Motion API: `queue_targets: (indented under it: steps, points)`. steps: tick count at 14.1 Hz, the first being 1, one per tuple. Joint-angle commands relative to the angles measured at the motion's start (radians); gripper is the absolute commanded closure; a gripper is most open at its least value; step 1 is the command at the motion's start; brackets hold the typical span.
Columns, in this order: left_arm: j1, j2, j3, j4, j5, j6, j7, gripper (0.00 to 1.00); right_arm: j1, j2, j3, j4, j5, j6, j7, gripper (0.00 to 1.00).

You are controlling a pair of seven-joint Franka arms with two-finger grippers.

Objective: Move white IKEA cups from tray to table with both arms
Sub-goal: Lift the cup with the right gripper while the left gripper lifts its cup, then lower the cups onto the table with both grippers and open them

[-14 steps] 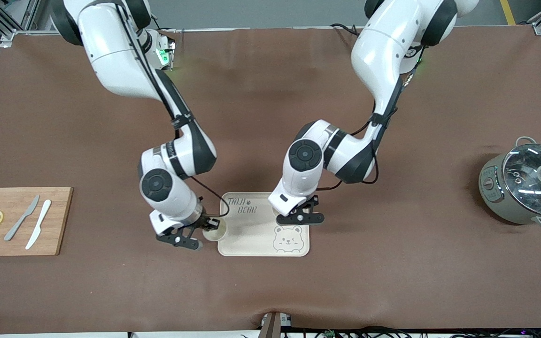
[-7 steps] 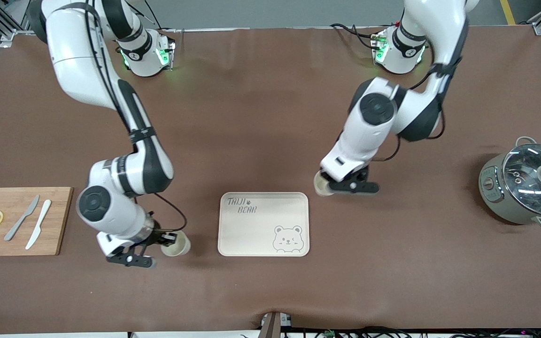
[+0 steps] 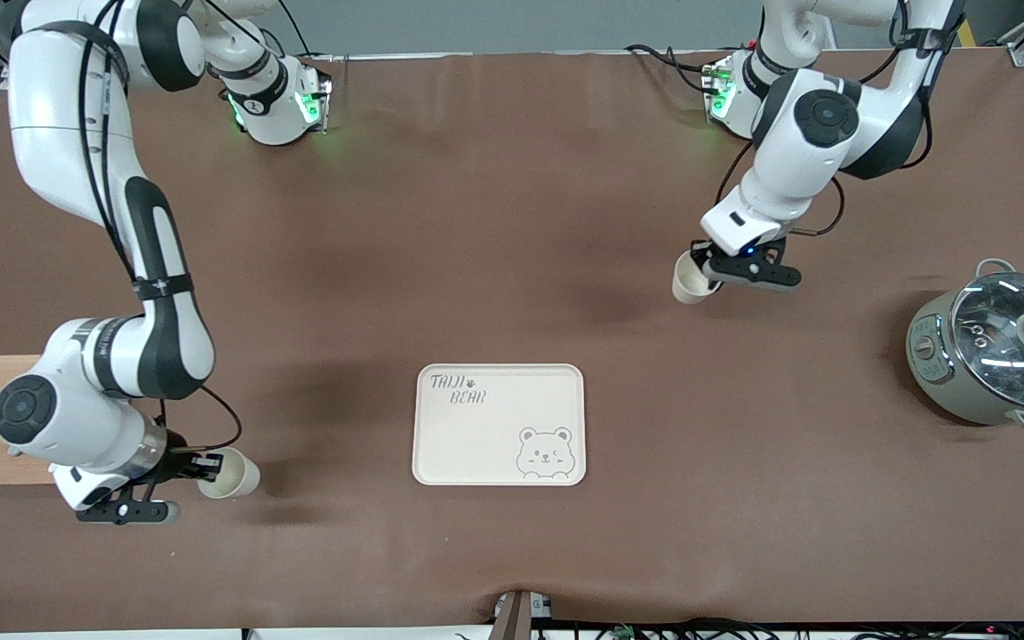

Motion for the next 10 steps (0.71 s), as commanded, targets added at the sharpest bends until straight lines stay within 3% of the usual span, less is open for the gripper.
queue_targets:
  steps: [1,10]
  points:
    - [0.035,-0.066,-0.004,-0.139,-0.013,0.102,0.058,1.00,-0.036,0.000,0.018,-0.002,-0.006,-0.006,-0.021,1.00]
    - [0.089,0.165,-0.005,-0.208,-0.011,0.460,0.089,1.00,-0.104,0.054,0.018,-0.012,-0.003,-0.001,-0.096,1.00]
